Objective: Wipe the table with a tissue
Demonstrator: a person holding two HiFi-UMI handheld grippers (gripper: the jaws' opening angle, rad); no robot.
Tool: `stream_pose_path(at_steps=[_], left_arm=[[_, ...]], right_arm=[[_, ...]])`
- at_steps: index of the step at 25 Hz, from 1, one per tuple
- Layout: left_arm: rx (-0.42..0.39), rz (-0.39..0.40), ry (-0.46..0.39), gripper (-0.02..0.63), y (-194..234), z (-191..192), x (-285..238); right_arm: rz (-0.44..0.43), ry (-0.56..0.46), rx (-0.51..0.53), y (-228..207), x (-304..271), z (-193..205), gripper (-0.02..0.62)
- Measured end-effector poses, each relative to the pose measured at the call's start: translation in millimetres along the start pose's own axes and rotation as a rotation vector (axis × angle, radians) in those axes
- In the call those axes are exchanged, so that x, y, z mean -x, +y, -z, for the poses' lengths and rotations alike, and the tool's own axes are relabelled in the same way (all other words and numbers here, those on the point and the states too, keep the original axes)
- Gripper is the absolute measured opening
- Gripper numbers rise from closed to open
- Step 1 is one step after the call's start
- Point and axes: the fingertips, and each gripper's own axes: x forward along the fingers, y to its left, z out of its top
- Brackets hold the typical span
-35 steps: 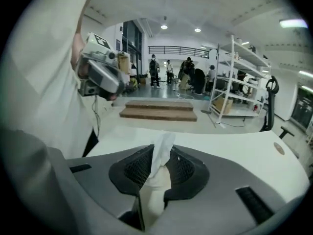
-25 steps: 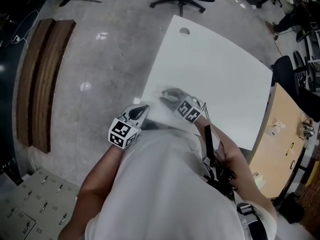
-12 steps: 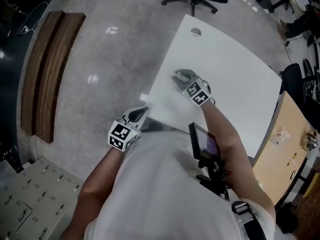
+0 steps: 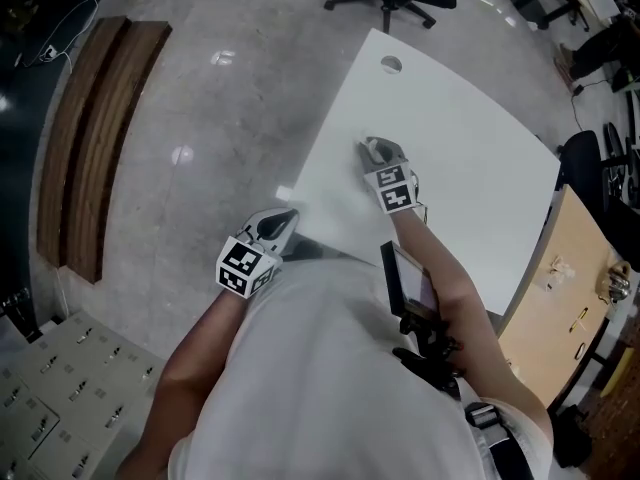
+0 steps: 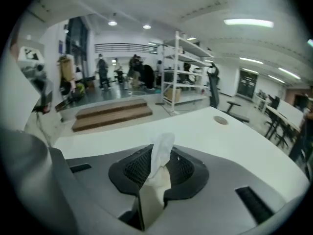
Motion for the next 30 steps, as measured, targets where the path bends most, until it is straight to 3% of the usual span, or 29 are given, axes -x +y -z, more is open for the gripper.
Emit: stream_pose_path(at_steps=[4, 7, 9, 11, 14, 18, 20, 25, 27, 30], left_arm=[[-0.006, 0.013, -0.005, 0.003, -1.5, -0.7, -2.9], [-0.010, 0.031, -0.008, 0.003, -1.2, -1.5, -4.7], [-0.018, 0.050, -0.009, 0.003, -2.2, -2.7, -6.0], [-0.035, 0.073, -0.008, 0.003, -4.7, -5.2, -9.5], [-0.066, 0.112, -0.002, 0.003, -13.9, -10.1, -20.7], [-0.099, 0.146, 0.013, 0.003, -26.6, -13.4, -31.2], [-0.113, 0.147, 0.011, 0.003, -29.4, -17.2, -32.1], [-0.113, 0.114, 0.009, 0.003, -23.3, -16.9, -23.9], [-0.099, 0.100, 0.010, 0.003, -21.2, -14.0, -17.1], [-0.089, 0.094, 0.015, 0.003, -18.7, -9.7, -13.6]], right_arm=[[-0.279, -0.031, 0.214, 114.0, 15.8, -0.8, 0.077], [-0.458, -0.015, 0.267, 162.1, 39.2, 15.1, 0.077], [-0.518, 0.005, 0.248, 169.9, 52.6, 22.3, 0.077], [-0.506, -0.003, 0.200, 161.6, 66.2, 23.6, 0.077], [-0.388, -0.005, 0.129, 125.8, 87.6, 32.4, 0.077], [-0.253, 0.042, 0.173, 96.9, 95.1, 52.9, 0.077], [-0.264, 0.023, 0.203, 110.1, 86.1, 45.1, 0.077], [-0.424, -0.021, 0.386, 179.5, 55.9, 28.4, 0.077], [-0.418, -0.034, 0.395, 176.6, 48.9, 25.8, 0.077], [-0.335, -0.022, 0.426, 145.8, 47.2, 27.3, 0.077]])
